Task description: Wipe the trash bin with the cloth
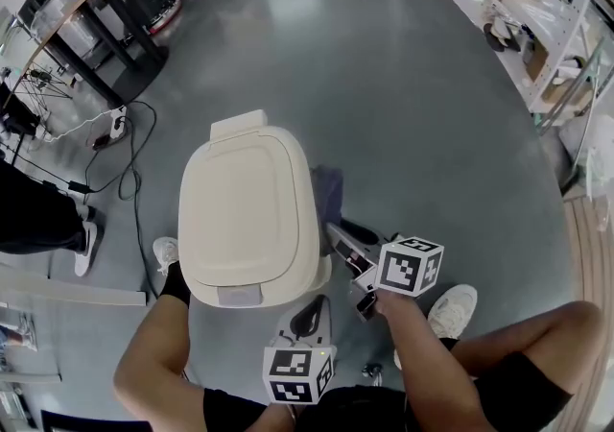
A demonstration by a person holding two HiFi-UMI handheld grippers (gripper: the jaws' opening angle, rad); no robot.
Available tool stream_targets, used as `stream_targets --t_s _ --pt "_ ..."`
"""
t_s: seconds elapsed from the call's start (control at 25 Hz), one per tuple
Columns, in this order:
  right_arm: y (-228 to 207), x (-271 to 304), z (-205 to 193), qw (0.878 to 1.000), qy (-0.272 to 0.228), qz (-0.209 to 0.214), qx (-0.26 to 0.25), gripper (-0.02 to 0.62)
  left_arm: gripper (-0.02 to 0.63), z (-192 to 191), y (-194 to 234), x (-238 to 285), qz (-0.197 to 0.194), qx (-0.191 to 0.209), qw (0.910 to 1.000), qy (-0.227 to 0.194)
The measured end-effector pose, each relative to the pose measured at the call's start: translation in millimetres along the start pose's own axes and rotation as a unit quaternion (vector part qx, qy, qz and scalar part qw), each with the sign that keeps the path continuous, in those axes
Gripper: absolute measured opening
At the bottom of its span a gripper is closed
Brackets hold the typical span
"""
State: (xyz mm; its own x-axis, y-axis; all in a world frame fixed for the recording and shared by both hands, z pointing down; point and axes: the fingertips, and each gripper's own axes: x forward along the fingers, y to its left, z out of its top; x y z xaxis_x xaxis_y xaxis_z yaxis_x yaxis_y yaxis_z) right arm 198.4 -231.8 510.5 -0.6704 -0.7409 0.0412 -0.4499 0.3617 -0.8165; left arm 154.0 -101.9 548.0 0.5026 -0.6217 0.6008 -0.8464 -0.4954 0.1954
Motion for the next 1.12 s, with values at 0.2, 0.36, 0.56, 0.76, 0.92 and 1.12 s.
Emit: stream_targets --t_s 0.2,0.36,0.56,0.76,0.92,1.12 --pt "-23 2 -16 1.0 0.01 -0.02 0.014 0.1 -0.003 -7 -8 3 -0.013 -0.004 0.9999 0.011" --pt "-40 7 -25 0.999 0.012 -0.03 0.025 0.1 -0.003 -11 -15 7 -0.021 0.002 0.9997 0.016" --pt "-60 9 -36 0.998 0.013 -0.043 0.031 0.1 -0.003 -19 -19 13 -0.027 0.002 0.9993 0.027" --pt "-78 14 -51 0.997 0.02 -0.056 0.043 0.1 -0.003 -21 -10 17 -0.019 0.002 0.9993 0.031" --pt "-97 17 -61 0.996 0.025 -0.069 0.05 0.1 -0.003 -16 -12 23 -0.022 0.01 0.9995 0.023" --pt "-122 19 -76 0.993 0.03 -0.092 0.064 0.1 -0.003 -18 -11 29 -0.02 0.019 0.9993 0.024"
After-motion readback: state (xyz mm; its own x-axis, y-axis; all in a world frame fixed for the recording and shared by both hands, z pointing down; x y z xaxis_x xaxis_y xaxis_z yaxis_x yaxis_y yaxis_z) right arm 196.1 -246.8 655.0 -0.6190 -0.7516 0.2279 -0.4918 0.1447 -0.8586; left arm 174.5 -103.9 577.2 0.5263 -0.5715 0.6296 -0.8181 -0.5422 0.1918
